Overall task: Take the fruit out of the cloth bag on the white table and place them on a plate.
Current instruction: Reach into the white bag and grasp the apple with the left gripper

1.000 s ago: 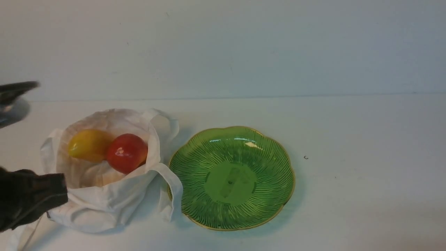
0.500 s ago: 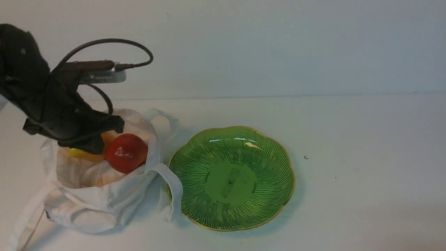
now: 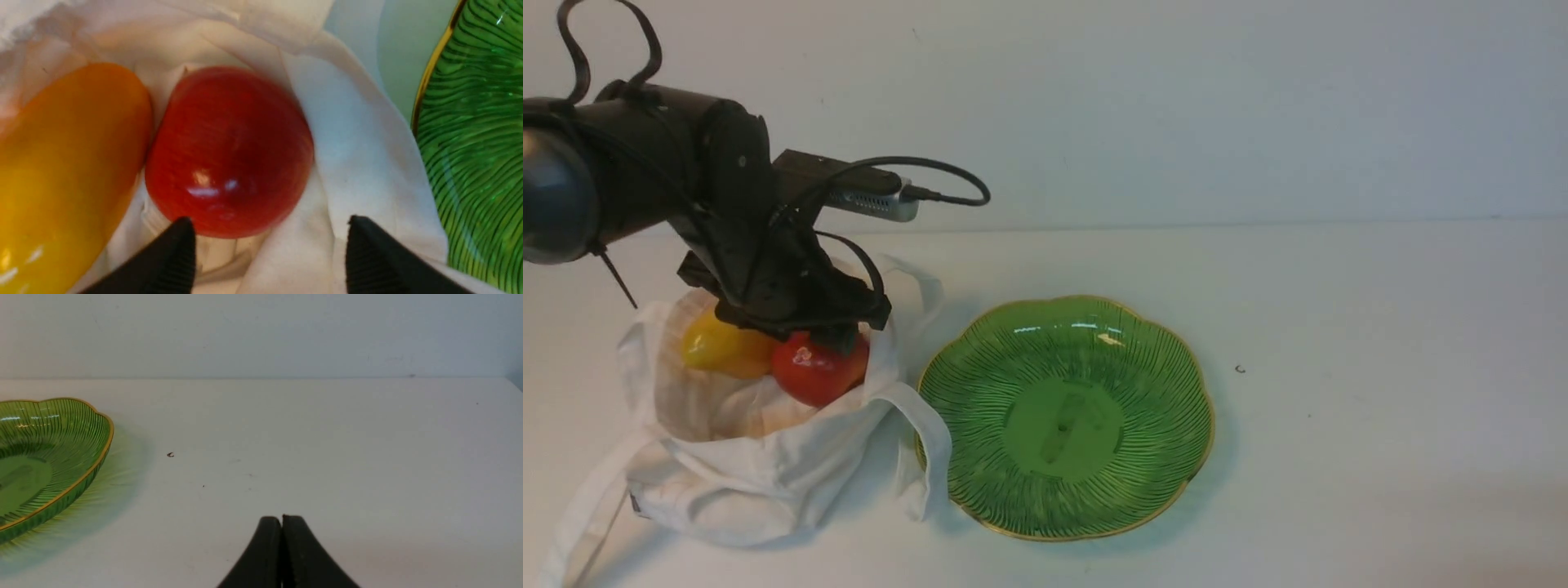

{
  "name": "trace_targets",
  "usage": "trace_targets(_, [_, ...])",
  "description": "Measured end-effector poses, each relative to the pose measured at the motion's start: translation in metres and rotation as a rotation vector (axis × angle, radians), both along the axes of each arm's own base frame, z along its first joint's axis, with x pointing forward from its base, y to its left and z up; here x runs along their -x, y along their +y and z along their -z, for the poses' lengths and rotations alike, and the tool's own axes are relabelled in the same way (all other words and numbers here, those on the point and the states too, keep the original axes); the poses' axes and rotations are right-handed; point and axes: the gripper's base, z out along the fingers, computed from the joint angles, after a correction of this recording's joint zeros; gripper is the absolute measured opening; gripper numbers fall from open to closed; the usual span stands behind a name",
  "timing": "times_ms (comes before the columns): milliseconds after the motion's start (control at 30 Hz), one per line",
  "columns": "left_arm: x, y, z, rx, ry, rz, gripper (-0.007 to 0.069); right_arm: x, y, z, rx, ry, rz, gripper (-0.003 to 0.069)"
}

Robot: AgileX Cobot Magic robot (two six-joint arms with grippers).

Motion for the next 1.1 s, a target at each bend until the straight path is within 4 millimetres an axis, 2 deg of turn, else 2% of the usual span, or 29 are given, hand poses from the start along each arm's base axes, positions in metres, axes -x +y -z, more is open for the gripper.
trace_targets(100, [-0.006, -0.001, 0.004, 0.003, -0.031, 0.006, 0.0618, 0.0, 0.0, 0.0, 0.0, 0.0, 0.0, -0.0014])
trace_targets(133, [-0.007, -0.001, 0.005, 0.004, -0.031, 0.007, 0.0625, 0.0, 0.0, 0.0, 0.0, 0.0, 0.0, -0.0014])
trace_targets(167, [-0.012, -0.003, 0.015, 0.003, -0.026, 0.009, 0.0668, 0.0, 0.0, 0.0, 0.0, 0.0, 0.0, -0.0014])
trace_targets(200, [-0.014, -0.003, 0.02, 0.001, -0.016, 0.009, 0.0678, 0.0, 0.0, 0.0, 0.0, 0.0, 0.0, -0.0014])
trace_targets(300, [-0.018, -0.003, 0.034, -0.027, 0.007, 0.022, 0.0683, 0.0, 0.0, 0.0, 0.0, 0.0, 0.0, -0.0014])
trace_targets(433, [-0.022, -0.001, 0.042, -0.076, 0.007, 0.049, 0.068, 0.0, 0.0, 0.0, 0.0, 0.0, 0.0, -0.0014])
trace_targets(567, [-0.024, 0.0, 0.05, -0.095, 0.022, 0.057, 0.0639, 0.0, 0.0, 0.0, 0.0, 0.0, 0.0, -0.0014])
trace_targets(700, [-0.025, 0.0, 0.051, -0.093, 0.019, 0.058, 0.0592, 0.0, 0.0, 0.0, 0.0, 0.0, 0.0, -0.0014])
trace_targets(967, [-0.028, -0.001, 0.053, -0.089, 0.012, 0.047, 0.059, 0.0, 0.0, 0.0, 0.0, 0.0, 0.0, -0.0014])
trace_targets(1100, [-0.026, 0.001, 0.047, -0.111, 0.036, 0.044, 0.059, 0.0, 0.0, 0.0, 0.0, 0.0, 0.0, -0.0014])
